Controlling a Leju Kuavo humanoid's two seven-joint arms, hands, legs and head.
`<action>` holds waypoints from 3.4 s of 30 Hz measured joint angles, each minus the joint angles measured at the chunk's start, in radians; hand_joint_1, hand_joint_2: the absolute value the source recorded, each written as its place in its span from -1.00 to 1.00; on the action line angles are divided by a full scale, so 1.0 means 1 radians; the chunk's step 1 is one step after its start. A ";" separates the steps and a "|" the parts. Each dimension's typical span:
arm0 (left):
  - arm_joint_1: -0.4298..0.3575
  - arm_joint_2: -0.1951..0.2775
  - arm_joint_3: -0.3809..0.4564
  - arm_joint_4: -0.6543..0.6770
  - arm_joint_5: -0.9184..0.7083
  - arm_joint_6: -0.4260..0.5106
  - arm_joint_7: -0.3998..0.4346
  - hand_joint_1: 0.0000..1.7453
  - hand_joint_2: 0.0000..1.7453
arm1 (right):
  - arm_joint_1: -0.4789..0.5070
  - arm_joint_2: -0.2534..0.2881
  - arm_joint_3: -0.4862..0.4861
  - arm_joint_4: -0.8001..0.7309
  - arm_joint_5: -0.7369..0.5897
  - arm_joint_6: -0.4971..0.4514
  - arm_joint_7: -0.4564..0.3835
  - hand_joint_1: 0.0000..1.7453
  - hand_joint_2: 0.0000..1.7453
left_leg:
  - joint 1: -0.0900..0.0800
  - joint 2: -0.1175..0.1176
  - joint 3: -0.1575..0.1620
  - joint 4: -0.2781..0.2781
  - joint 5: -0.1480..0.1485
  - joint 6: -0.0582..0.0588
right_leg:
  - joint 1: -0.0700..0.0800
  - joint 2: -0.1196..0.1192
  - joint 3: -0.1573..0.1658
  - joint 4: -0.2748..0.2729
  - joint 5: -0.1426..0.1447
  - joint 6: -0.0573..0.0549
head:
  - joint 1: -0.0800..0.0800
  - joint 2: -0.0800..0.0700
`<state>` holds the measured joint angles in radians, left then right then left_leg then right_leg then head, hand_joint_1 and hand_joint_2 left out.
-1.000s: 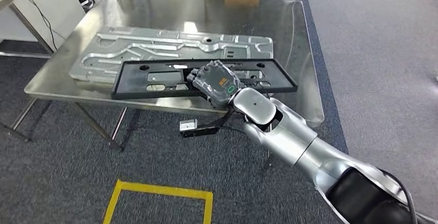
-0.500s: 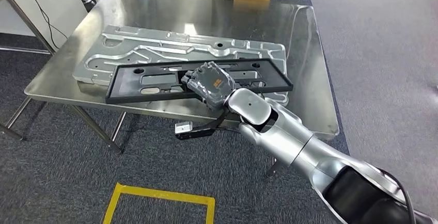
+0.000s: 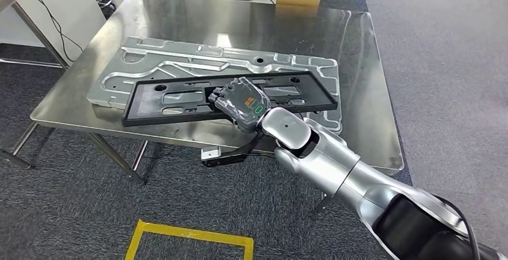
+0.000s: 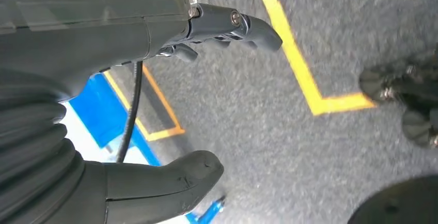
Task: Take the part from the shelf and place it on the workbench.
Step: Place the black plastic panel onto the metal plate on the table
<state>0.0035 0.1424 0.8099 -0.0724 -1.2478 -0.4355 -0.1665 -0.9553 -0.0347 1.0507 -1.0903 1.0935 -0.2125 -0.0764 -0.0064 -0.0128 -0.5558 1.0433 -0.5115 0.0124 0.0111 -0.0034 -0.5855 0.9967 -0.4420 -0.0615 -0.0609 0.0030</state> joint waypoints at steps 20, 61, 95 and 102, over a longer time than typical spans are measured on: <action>0.001 0.004 -0.001 -0.002 -0.028 0.002 -0.008 -1.00 1.00 | 0.014 0.003 -0.018 0.129 -0.004 -0.069 -0.004 1.00 1.00 | 0.028 0.006 -0.042 -0.011 0.054 0.008 | -0.026 0.002 -0.127 0.328 -0.176 0.073 | -0.002 0.000; -0.005 0.011 0.000 -0.001 -0.049 0.002 -0.008 -1.00 1.00 | 0.038 -0.004 -0.134 0.403 -0.037 -0.164 -0.034 -0.50 -0.50 | 0.024 0.004 -0.002 -0.014 0.019 -0.004 | -0.003 0.006 -0.057 0.049 0.012 0.051 | -0.006 0.000; -0.003 0.003 0.043 -0.001 -0.072 0.018 0.007 -1.00 -1.00 | 0.089 0.006 -0.197 -0.014 -0.169 -0.020 -0.069 -1.00 -1.00 | 0.038 0.018 0.031 -0.082 0.061 0.008 | -0.010 0.009 -0.083 0.134 -0.059 0.070 | -0.005 0.000; 0.003 -0.003 0.063 -0.001 -0.055 0.019 0.004 -1.00 -1.00 | 0.103 -0.019 -0.198 -0.108 -0.181 -0.030 -0.064 -1.00 -1.00 | 0.061 0.018 0.006 -0.043 0.052 -0.024 | -0.051 0.007 -0.048 0.111 -0.030 0.114 | -0.005 0.000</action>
<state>0.0061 0.1391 0.8730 -0.0736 -1.3032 -0.4168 -0.1626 -0.8524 -0.0538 0.8525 -1.1983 0.9121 -0.2430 -0.1404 0.0545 0.0049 -0.5499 1.0000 -0.4598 -0.0120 -0.0400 0.0038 -0.6336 1.1078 -0.4725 0.0526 -0.0661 0.0030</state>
